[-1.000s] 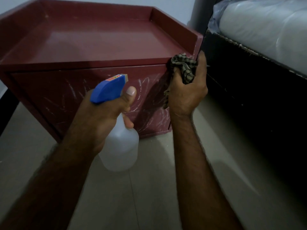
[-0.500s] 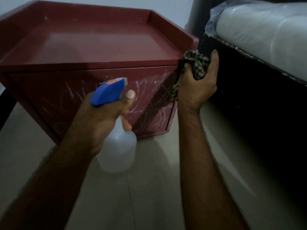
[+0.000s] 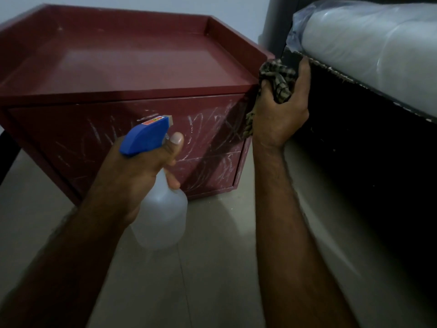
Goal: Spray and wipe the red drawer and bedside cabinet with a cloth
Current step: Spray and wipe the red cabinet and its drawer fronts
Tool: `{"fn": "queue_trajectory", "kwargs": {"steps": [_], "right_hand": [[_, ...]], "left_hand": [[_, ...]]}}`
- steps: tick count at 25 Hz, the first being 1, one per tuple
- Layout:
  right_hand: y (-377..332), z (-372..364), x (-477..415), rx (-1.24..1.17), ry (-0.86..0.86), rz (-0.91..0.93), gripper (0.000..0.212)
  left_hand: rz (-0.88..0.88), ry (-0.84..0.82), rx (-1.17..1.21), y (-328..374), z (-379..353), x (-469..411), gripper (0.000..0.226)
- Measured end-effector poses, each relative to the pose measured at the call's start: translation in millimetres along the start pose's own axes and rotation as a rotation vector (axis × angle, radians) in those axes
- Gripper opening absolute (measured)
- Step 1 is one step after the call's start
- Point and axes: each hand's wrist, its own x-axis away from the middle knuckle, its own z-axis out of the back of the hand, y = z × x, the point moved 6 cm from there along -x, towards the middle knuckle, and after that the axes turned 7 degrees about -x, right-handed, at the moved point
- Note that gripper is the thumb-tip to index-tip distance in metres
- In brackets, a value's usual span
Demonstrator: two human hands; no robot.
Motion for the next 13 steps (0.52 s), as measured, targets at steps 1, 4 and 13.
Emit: {"fn": "queue_trajectory", "kwargs": {"steps": [1,4,13], "right_hand": [[4.2,4.3,5.0,0.014,-0.008,-0.021,0.067],[7.4,9.2,8.8,0.031,-0.027,-0.052,0.066],[36.8,20.7,32.3,0.068,-0.098,-0.214,0.073]], "left_hand": [[-0.001,0.006,0.007,-0.1,1.4,-0.2,0.040],[-0.003,0.015,0.018,-0.6,3.6,0.9,0.032],[0.028,-0.051,-0.049,-7.7,-13.7,5.9,0.029]]}}
